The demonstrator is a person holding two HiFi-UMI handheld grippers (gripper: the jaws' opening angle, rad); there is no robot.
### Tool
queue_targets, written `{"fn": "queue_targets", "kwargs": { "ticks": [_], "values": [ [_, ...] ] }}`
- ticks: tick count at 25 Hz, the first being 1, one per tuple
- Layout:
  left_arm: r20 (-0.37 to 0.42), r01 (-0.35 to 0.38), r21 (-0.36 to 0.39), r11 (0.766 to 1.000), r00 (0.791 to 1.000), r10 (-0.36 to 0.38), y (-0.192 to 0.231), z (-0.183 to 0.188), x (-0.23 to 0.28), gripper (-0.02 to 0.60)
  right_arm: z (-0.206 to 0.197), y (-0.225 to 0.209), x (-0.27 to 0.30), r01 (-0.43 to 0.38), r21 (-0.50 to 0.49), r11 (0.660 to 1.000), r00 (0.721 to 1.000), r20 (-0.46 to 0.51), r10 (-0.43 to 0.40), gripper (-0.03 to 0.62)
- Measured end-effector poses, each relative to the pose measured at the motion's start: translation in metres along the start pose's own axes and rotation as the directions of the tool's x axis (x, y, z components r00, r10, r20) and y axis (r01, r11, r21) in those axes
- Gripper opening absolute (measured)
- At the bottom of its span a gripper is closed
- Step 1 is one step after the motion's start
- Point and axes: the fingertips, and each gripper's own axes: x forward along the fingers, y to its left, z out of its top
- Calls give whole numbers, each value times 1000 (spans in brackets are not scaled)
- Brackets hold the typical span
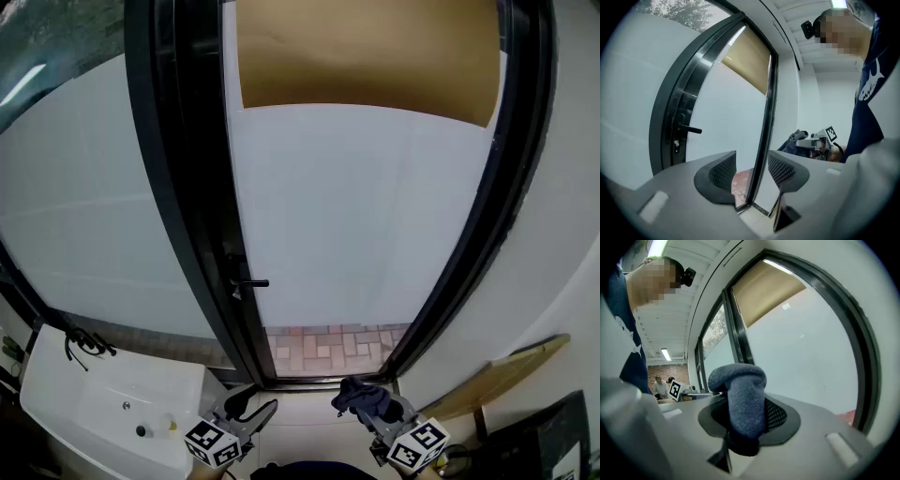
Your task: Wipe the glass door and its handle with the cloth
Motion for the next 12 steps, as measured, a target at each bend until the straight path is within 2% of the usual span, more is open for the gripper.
{"fn": "queue_targets", "kwargs": {
  "ticks": [12],
  "values": [
    [1, -52, 9, 999, 999, 52, -19, -1, 17, 209, 1, -20, -9, -70, -40, 997, 997, -39, 68, 127]
  ]
}}
